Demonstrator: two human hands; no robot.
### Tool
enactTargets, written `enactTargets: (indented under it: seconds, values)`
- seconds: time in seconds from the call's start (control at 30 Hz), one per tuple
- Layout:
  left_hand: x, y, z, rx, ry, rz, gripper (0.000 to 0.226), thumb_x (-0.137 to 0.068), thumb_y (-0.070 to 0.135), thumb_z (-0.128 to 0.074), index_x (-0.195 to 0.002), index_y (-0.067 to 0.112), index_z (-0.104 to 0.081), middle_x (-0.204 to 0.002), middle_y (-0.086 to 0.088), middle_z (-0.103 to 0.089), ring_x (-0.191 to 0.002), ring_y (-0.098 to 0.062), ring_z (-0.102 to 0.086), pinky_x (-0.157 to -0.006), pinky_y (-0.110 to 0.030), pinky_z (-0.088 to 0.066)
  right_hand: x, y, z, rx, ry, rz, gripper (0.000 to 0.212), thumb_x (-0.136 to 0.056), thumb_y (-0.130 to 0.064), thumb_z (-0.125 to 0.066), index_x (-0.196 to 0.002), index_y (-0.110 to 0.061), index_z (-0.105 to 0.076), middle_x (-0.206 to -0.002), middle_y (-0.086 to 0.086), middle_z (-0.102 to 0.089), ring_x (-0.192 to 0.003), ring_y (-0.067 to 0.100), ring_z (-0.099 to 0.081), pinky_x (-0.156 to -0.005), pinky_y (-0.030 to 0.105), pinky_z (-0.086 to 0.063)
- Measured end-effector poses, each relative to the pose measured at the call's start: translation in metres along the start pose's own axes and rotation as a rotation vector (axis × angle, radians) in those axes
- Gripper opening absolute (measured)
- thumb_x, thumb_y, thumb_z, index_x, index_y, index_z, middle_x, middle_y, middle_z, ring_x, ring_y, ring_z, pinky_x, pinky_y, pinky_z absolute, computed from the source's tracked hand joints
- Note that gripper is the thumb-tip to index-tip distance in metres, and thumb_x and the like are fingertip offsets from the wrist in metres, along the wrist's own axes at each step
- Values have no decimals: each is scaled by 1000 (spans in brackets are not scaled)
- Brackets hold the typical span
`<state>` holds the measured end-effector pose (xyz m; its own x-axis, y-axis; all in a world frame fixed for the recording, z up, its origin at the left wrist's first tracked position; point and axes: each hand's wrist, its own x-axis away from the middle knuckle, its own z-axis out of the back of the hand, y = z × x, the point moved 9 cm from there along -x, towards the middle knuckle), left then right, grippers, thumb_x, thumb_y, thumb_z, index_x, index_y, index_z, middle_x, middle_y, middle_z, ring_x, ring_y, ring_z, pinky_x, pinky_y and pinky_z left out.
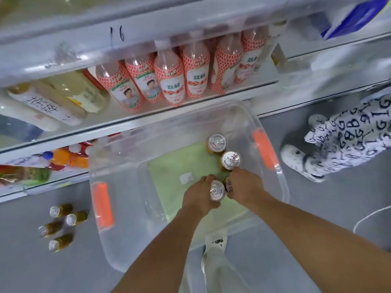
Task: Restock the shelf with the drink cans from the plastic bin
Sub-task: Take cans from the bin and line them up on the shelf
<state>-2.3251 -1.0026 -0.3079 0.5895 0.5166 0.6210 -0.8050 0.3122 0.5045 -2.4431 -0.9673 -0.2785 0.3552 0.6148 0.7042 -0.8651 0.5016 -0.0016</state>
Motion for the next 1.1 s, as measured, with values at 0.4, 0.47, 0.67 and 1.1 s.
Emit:
enactTargets:
  seconds: [0.4,0.47,0.67,1.1]
  values:
    - [111,-12,127,431,354,106,62,-51,46,-91,-103,30,-62,-95,14,-70,-87,-3,-66,-78,-23,-52,86,-21,109,-382,81,277,66,-66,-28,-77,-123,-16,-47,-114,3,-59,-105,25,-59,-77,30,-45]
    - [135,-4,155,470,410,109,61,-48,45,-93,-100,30,-64,-91,15,-70,-84,0,-65,-74,-18,-51,113,-30,145,-498,103,363,64,-64,-23,-82,-120,-18,-52,-108,0,-62,-101,20,-60,-83,30,-48]
    - [217,30,241,587,616,40,53,-59,28,-90,-103,27,-61,-91,15,-68,-83,2,-63,-65,-11,-48,184,-49,249,-695,219,521,51,-66,-18,-83,-110,-25,-60,-104,-3,-65,-99,17,-62,-90,33,-50]
    - [346,82,389,720,892,-156,40,-75,58,-71,-100,27,-64,-95,5,-68,-89,-14,-65,-68,-26,-49,316,-114,421,-422,608,665,57,-65,-80,-57,-86,-26,-58,-86,-5,-61,-77,13,-58,-68,37,-53]
